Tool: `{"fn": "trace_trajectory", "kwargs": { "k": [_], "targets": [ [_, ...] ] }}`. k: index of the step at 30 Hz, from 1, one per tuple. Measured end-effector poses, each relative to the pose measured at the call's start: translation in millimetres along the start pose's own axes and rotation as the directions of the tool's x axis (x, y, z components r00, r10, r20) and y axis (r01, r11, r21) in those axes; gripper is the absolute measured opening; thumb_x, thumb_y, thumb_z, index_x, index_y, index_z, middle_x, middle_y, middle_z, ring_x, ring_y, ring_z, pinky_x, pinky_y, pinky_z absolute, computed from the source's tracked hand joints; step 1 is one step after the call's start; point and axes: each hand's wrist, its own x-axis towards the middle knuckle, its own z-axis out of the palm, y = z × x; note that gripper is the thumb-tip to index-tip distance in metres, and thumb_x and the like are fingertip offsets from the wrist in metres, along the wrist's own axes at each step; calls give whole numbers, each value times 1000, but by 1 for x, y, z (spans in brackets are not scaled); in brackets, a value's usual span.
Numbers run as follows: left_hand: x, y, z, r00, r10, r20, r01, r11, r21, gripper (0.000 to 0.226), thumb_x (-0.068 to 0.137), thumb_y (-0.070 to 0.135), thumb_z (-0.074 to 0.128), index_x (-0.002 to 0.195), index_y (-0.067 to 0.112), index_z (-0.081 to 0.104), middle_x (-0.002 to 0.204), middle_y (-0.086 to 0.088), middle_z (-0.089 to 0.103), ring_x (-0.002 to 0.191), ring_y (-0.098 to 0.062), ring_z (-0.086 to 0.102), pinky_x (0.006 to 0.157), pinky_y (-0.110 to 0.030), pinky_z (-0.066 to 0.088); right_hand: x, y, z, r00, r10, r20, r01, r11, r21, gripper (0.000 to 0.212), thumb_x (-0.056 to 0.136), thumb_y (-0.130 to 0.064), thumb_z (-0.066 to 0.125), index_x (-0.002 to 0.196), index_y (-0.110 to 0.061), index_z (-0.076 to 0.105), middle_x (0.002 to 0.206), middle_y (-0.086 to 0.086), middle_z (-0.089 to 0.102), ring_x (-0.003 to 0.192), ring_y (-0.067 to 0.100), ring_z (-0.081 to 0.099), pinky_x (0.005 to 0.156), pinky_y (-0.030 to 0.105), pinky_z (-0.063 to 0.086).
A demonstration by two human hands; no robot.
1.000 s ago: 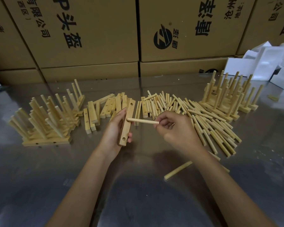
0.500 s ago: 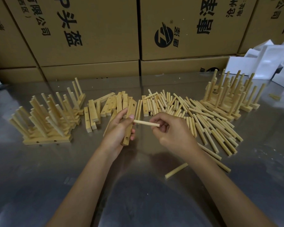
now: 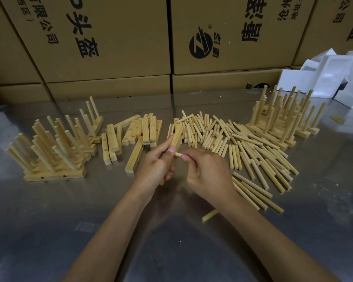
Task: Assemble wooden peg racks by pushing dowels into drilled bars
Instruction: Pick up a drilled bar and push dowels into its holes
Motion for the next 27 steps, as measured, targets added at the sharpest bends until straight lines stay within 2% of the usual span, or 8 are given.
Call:
{"fn": "trace_trajectory", "kwargs": {
  "k": [5, 8, 10, 13, 16, 18, 21, 27],
  "targets": [
    [-2, 4, 0, 1000, 11, 22, -12, 1000, 7, 40, 104, 21, 54, 141, 37, 55, 84, 1, 64, 69, -15, 52, 58, -32, 42, 1, 2, 2, 999, 32, 22, -31, 999, -45, 12, 95, -17, 57, 91, -20, 68, 68, -14, 48, 57, 8, 44, 53, 19, 22],
    [-2, 12, -2, 999, 3, 32, 0, 995, -102, 37, 101, 19, 58, 130, 42, 63, 79, 15, 68, 64, -9, 54, 51, -24, 42, 4, 8, 0, 995, 95, -1, -94, 990, 103, 15, 94, -14, 58, 92, -21, 71, 57, -18, 46, 50, 5, 45, 51, 17, 23],
    [-1, 17, -4, 999, -20, 46, 29, 979, -203, 33, 101, 18, 57, 119, 45, 66, 73, 10, 67, 60, -9, 55, 47, -23, 41, 5, 8, -2, 995, 91, -36, -83, 981, 177, 16, 94, -13, 59, 94, -20, 74, 54, -22, 44, 52, 0, 50, 47, 13, 26],
    [0, 19, -7, 996, -48, 76, 67, 959, -274, 33, 104, 14, 48, 114, 41, 65, 65, 4, 64, 57, -10, 55, 44, -24, 39, 6, 6, -1, 999, 53, -13, -50, 984, 169, 16, 95, -16, 59, 99, -20, 74, 64, -19, 56, 55, -1, 50, 51, 12, 29],
    [0, 18, -7, 995, -53, 83, 73, 961, -267, 36, 105, 11, 42, 114, 38, 64, 65, 1, 64, 56, -11, 55, 44, -24, 38, 5, 4, -1, 1000, 4, -20, -1, 990, 143, 16, 95, -16, 61, 104, -17, 74, 86, -9, 70, 68, 4, 57, 61, 29, 49],
    [1, 17, -6, 996, -53, 76, 71, 966, -250, 37, 106, 10, 42, 115, 38, 64, 65, -1, 63, 55, -12, 55, 44, -24, 39, 4, 1, -1, 999, -28, -38, 33, 992, 122, 16, 94, -15, 62, 105, -16, 73, 90, -6, 71, 73, 8, 60, 64, 32, 52],
    [0, 15, -4, 997, -52, 63, 64, 977, -203, 37, 106, 12, 44, 117, 41, 63, 65, -1, 61, 57, -13, 54, 47, -26, 41, 4, 1, -3, 998, -62, -17, 63, 994, 89, 15, 93, -13, 61, 102, -14, 72, 89, -4, 69, 74, 10, 59, 64, 31, 50],
    [-2, 12, -2, 998, -37, 51, 45, 986, -163, 39, 105, 17, 49, 116, 50, 67, 70, -4, 60, 63, -14, 55, 53, -29, 43, 5, 0, -6, 999, -33, -15, 35, 996, 77, 16, 93, -12, 59, 96, -15, 74, 70, -12, 55, 61, 4, 47, 56, 16, 31]
  ]
}}
